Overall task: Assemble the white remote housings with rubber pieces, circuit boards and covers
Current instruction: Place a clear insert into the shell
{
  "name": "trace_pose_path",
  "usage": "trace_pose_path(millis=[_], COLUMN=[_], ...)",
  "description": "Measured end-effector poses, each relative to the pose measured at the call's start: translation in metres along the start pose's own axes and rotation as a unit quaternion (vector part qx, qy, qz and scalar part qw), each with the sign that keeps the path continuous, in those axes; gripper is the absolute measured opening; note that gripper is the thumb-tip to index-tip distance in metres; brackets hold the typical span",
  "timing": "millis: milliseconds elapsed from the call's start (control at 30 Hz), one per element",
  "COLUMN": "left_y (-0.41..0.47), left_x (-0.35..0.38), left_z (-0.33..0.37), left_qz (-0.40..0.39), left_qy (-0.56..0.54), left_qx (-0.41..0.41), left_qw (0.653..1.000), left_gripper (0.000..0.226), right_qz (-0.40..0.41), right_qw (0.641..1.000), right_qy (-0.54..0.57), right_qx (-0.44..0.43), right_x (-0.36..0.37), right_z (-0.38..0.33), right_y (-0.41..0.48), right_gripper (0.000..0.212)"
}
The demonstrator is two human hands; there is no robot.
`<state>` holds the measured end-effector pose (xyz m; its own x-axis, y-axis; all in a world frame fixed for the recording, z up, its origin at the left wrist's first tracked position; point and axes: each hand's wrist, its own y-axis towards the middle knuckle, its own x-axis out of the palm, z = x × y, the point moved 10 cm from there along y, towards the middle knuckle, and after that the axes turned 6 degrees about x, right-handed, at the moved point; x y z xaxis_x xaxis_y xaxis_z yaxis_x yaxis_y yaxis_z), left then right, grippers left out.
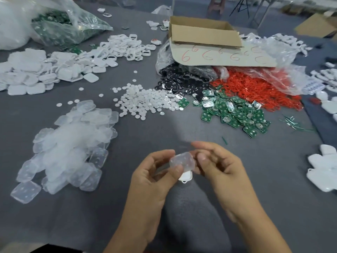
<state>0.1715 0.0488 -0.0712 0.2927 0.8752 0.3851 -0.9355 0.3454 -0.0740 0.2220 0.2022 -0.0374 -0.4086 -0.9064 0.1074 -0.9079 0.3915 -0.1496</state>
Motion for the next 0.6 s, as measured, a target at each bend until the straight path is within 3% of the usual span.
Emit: trace_pose_path(millis=[100, 267, 300, 400, 500, 600], left_y=[0.000, -0.003, -0.004, -0.010, -0.013, -0.011], left_x=[0.000, -0.003, -0.006, -0.001, 0.008, 0.011], left_z=[0.002, 0.001, 0.004, 0.007, 0.001, 0.000], left_qz=[0.022, 0.041, 0.049, 0.034, 0.026, 0.042], left_qy=[0.031, 0.149, 0.228, 0.476, 0.552, 0.572], left_qx=[0.038, 0.080, 0.100, 0.141, 0.152, 0.161], left_qw=[0.999, 0.985, 0.967, 0.867, 0.819, 0.804], left_gripper=[0.035, 0.039, 0.045, 0.080, 0.095, 0.094], right_qz=[-0.013, -0.008, -0.001, 0.006, -0.021, -0.041], right_qw=[0.996, 0.996, 0.995, 0.982, 0.959, 0.940], right_qy=[0.035, -0.035, -0.060, -0.175, -0.277, -0.333], right_qx=[0.083, 0.082, 0.080, 0.062, 0.060, 0.058], right_x=[-0.003, -0.008, -0.013, -0.023, -0.018, -0.012], right_z=[0.022, 0.021, 0.020, 0.010, 0.008, 0.011], right_y=[-0.002, 0.004, 0.007, 0.019, 0.029, 0.035], right_gripper=[0.023, 0.007, 0.009, 0.018, 0.022, 0.020])
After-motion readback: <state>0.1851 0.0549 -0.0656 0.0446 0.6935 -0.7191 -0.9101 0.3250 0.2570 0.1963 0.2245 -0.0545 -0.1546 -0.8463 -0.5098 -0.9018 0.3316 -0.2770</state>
